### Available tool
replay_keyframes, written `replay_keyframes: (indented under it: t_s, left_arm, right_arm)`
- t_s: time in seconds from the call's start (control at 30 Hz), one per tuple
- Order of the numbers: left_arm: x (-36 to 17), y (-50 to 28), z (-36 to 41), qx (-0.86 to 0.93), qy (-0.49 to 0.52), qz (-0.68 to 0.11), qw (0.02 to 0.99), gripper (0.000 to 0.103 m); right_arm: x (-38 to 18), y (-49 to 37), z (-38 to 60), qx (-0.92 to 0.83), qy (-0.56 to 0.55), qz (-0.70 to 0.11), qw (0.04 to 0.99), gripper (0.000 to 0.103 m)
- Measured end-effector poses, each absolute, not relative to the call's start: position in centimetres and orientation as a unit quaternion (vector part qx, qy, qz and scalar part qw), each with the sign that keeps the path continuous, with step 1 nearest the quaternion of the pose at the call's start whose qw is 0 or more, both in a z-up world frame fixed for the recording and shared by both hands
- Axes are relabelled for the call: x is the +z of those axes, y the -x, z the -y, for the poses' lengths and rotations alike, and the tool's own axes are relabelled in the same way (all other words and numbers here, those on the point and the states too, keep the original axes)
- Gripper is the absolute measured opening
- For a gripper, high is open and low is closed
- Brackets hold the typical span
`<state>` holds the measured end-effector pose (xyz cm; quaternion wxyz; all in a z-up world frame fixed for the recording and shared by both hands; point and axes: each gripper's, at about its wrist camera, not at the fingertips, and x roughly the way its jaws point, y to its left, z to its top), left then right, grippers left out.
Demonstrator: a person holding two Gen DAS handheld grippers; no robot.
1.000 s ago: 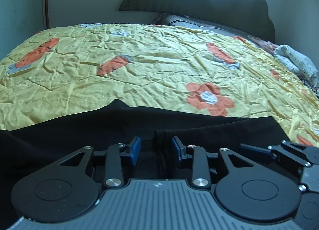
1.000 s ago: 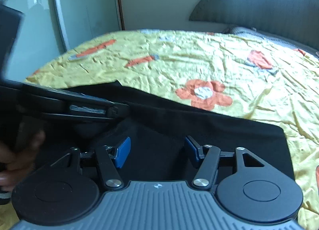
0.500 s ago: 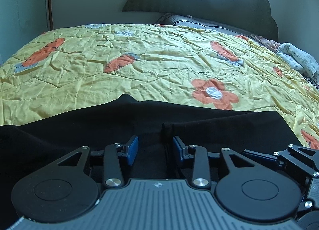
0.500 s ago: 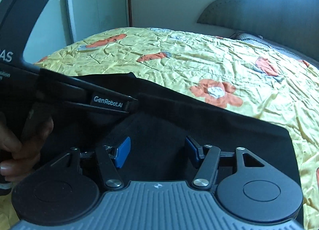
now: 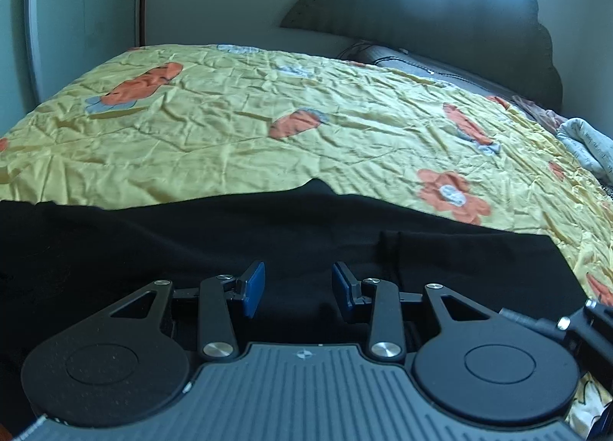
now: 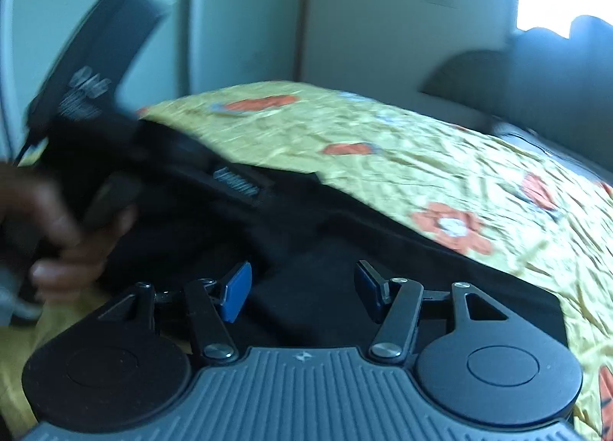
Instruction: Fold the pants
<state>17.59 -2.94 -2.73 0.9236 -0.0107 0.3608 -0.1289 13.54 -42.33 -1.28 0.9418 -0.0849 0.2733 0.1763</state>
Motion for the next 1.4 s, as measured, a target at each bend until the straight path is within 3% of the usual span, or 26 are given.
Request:
replay_keyframes:
  t_s: [0.27, 0.4, 0.57, 0.63, 0.8, 1.13, 1.4]
  left_arm:
    - [-3.2, -16.5, 3.3, -0.124, -0.025, -0.348, 0.929, 0.047]
    - [-3.1, -16.4, 2.9, -0.122, -0.018, -0.347, 0.930, 0.051]
    - [-3.5, -16.1, 2.3, -0.113, -0.020, -0.343, 0.933, 0.058]
    - [-4.0, -15.9, 2.2, -0.109, -0.023, -0.342, 0.933, 0.061]
    - [-5.0, -14.8, 2.5, -0.106, -0.045, -0.314, 0.943, 0.073]
    - [-5.6, -14.5, 2.2, -0.108, -0.040, -0.306, 0.945, 0.096]
    - [-5.6, -13.9, 2.2, -0.102, -0.045, -0.305, 0.946, 0.103]
  right_arm:
    - [-1.4, -13.8, 42.3, 0.213, 0.062, -0.295, 0.929, 0.054]
    - [-0.4, -14.6, 44.0, 0.145, 0.024, -0.258, 0.955, 0.055]
    - [-1.6, -16.9, 45.6, 0.090, -0.008, -0.277, 0.957, 0.057]
    - [-2.9, -17.6, 45.5, 0.078, -0.002, -0.292, 0.953, 0.062]
    - [-4.6, -17.6, 46.1, 0.037, -0.003, -0.303, 0.952, 0.103]
    - [-5.3, -17.6, 46.7, 0.041, -0.024, -0.315, 0.948, 0.103]
    - [-5.2, -17.6, 46.6, 0.041, -0.028, -0.315, 0.948, 0.103]
